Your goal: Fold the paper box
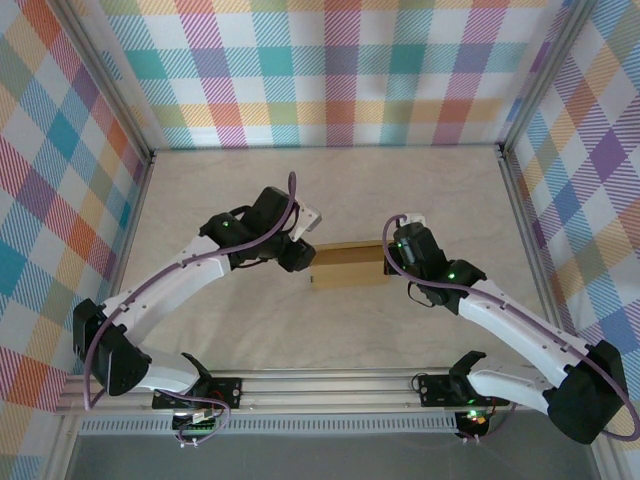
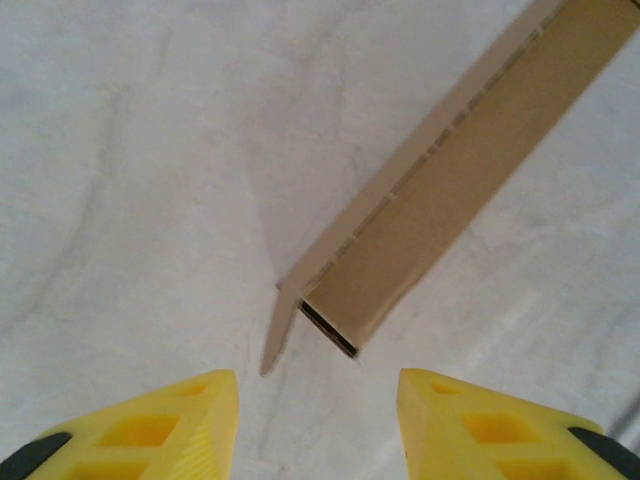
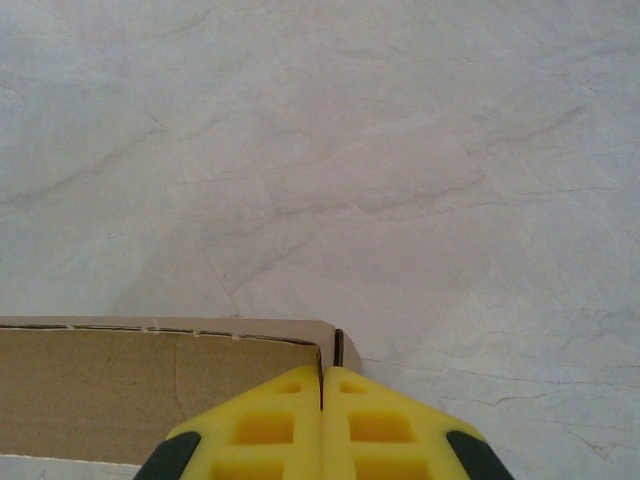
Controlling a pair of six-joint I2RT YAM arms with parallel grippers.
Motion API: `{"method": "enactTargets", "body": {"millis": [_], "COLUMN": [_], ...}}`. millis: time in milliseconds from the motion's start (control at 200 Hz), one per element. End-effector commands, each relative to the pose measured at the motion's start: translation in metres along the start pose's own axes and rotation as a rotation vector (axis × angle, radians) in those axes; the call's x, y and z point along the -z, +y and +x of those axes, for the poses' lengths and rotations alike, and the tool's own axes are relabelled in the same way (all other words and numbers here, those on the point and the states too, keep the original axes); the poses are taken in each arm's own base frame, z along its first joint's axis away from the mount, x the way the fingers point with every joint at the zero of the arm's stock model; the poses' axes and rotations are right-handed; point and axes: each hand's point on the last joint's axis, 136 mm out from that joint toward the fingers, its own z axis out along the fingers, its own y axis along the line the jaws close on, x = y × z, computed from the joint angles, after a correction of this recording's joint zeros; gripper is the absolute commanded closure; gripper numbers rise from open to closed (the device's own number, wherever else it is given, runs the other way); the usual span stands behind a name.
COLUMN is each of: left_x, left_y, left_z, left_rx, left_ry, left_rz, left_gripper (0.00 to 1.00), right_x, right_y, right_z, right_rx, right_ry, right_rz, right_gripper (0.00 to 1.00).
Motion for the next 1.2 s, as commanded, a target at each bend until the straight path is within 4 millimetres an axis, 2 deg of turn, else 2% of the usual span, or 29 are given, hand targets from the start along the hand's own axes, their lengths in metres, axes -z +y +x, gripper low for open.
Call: {"method": "enactTargets", "body": {"millis": [0, 230, 345, 420, 480, 710, 785, 860, 925, 1130, 1200], "left_x": [0.003, -0.006, -0.013, -0.016, -0.018, -0.018, -0.02, -0.021, -0.019, -0.017, -0.018], "left_y": [-0.01, -0.004, 0.004, 0.002, 0.0, -0.001, -0.001, -0.001, -0.001, -0.005, -0.005], "left_z": [0.001, 0.0, 0.002, 0.002, 0.002, 0.0, 0.0, -0.001, -0.002, -0.003, -0.001], "left_rx": [0.005, -0.068, -0.079, -0.074, -0.065, -0.057, -0.046, -0.038, -0.037, -0.034, -0.028], "left_ry": [0.06, 0.088, 0.094, 0.098, 0.106, 0.102, 0.107, 0.107, 0.1, 0.092, 0.1], "left_rz": [0.113, 0.114, 0.077, 0.092, 0.108, 0.112, 0.111, 0.112, 0.114, 0.135, 0.134], "left_gripper": [0.54, 0.57, 0.62, 0.65, 0.72, 0.88, 0.88, 0.82, 0.82, 1.0, 1.0], "right_x": [0.004, 0.011, 0.013, 0.012, 0.012, 0.011, 0.01, 0.01, 0.01, 0.009, 0.008], "right_y": [0.002, 0.001, 0.004, 0.005, 0.006, 0.007, 0.007, 0.008, 0.009, 0.01, 0.01], "right_z": [0.005, 0.003, 0.001, 0.002, 0.001, 0.001, 0.002, 0.003, 0.003, 0.004, 0.005], "right_rx": [0.009, 0.005, 0.008, 0.009, 0.008, 0.007, 0.007, 0.008, 0.004, -0.003, -0.003], "right_ry": [0.029, 0.017, 0.013, 0.019, 0.02, 0.023, 0.026, 0.03, 0.032, 0.034, 0.038], "right_rz": [-0.013, -0.027, -0.04, -0.044, -0.047, -0.051, -0.052, -0.053, -0.059, -0.063, -0.065], "right_gripper": [1.0, 1.0, 1.0, 1.0, 1.0, 1.0, 1.0, 1.0, 1.0, 1.0, 1.0]}}
